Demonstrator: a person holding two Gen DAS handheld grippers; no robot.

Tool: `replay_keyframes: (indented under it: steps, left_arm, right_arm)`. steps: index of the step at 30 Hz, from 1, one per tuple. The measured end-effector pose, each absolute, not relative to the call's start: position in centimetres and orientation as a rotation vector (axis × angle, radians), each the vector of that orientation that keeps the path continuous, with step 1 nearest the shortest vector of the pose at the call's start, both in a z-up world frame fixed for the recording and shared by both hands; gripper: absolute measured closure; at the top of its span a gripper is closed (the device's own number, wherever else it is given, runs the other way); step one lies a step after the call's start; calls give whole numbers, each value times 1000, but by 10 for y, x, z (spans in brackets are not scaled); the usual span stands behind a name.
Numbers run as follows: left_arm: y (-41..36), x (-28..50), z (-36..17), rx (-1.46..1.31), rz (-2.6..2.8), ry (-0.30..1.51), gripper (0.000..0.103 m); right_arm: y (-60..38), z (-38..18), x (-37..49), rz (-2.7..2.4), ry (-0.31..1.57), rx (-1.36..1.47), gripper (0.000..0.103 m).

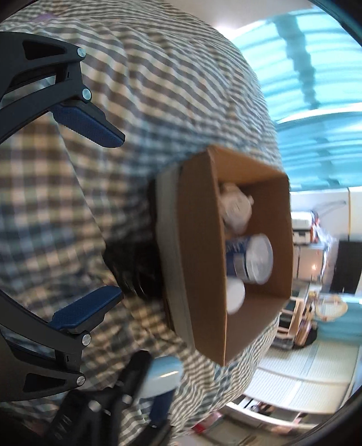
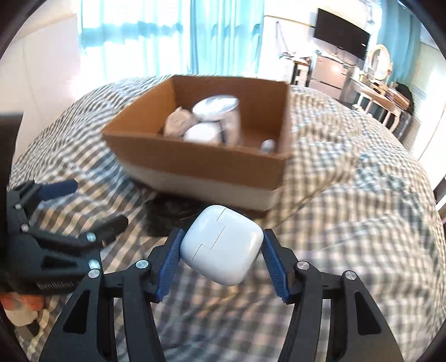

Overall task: Organize objects
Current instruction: 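Grasp the black round ring with the left tool while the right tool holds the earbud case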

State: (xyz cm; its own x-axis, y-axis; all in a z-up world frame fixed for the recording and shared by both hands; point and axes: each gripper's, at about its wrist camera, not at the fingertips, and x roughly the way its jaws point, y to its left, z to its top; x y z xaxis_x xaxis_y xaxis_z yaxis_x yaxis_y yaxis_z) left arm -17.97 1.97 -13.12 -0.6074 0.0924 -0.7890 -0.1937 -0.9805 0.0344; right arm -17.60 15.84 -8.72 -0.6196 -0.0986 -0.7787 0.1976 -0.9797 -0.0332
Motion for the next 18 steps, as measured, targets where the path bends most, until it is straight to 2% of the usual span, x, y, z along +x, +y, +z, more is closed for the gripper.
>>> replay_keyframes:
  steps: [7, 14, 16, 18]
  left_arm:
    - [55, -206, -149, -1350, 2606, 233, 1]
    - [70, -233, -178, -1412, 2530, 192, 1]
    - [70, -238, -185, -1426, 2513, 170, 4]
    - [70, -244, -192, -1451, 2502, 167, 15]
  right_arm:
    - [190, -72, -188, -2712, 231, 1232, 46]
    - [208, -90, -195, -2675, 115, 1288, 46]
    - [208, -91, -195, -2673, 96, 1287, 46]
    - [209, -94, -196, -2668, 87, 1298, 46]
